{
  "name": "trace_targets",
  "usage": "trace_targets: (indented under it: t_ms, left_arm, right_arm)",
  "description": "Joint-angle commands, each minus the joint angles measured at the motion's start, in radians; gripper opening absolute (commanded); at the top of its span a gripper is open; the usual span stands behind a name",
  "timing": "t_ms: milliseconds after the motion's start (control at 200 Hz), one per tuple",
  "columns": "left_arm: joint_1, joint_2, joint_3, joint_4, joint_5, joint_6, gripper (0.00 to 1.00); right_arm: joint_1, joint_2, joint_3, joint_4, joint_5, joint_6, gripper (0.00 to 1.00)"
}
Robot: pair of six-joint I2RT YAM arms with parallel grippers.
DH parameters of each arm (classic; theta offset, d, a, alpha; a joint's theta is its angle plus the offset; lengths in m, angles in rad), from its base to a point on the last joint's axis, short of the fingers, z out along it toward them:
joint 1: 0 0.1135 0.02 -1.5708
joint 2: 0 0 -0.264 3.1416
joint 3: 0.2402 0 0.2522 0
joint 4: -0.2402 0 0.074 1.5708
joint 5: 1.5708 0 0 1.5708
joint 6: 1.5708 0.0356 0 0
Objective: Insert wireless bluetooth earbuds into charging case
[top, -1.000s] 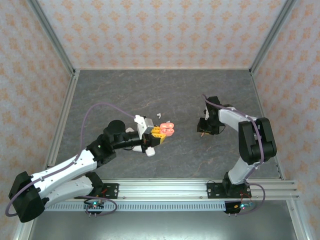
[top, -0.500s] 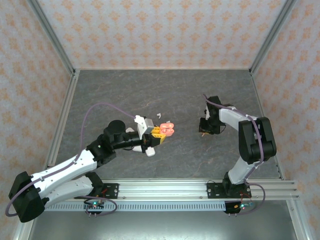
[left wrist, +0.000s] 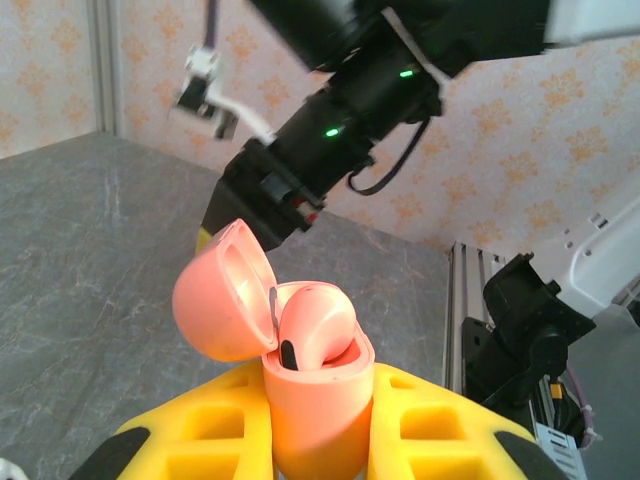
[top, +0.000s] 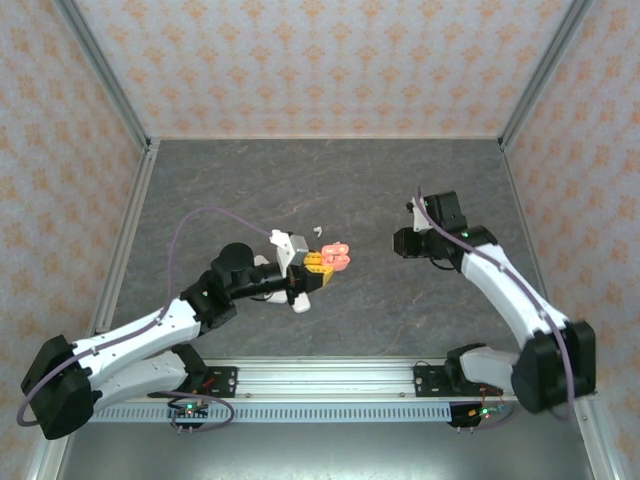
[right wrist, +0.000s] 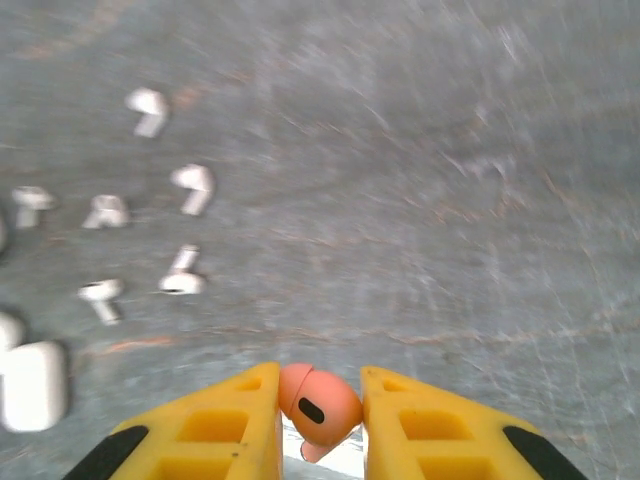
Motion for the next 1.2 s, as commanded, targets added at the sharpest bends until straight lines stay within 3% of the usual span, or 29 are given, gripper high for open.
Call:
trace_targets:
  t_ms: [0, 305, 706, 1196]
  left_arm:
    - [-0.008, 0.022, -0.003, 0.112, -0.004, -0.039, 0.00]
    - [-0.011, 0.106, 0.034, 0.150, 0.031, -0.062, 0.00]
    - [-0.034, 0.141, 0.052, 0.158, 0.030, -0.055, 0.00]
    - [-0.035, 0.121, 0.048, 0.132, 0.020, -0.037, 0.00]
  right_arm:
    - [0.042, -0.138, -0.022, 0.026, -0.041, -0.056, 0.23]
    - [0.189, -0.379, -0.012, 0.087, -0.074, -0.060, 0.23]
    - [0.431, -0.332, 0.036, 0.182, 0.056, -0.095, 0.22]
    - [0.463, -0.288, 0.021, 0.173, 0.067, -0.104, 0.22]
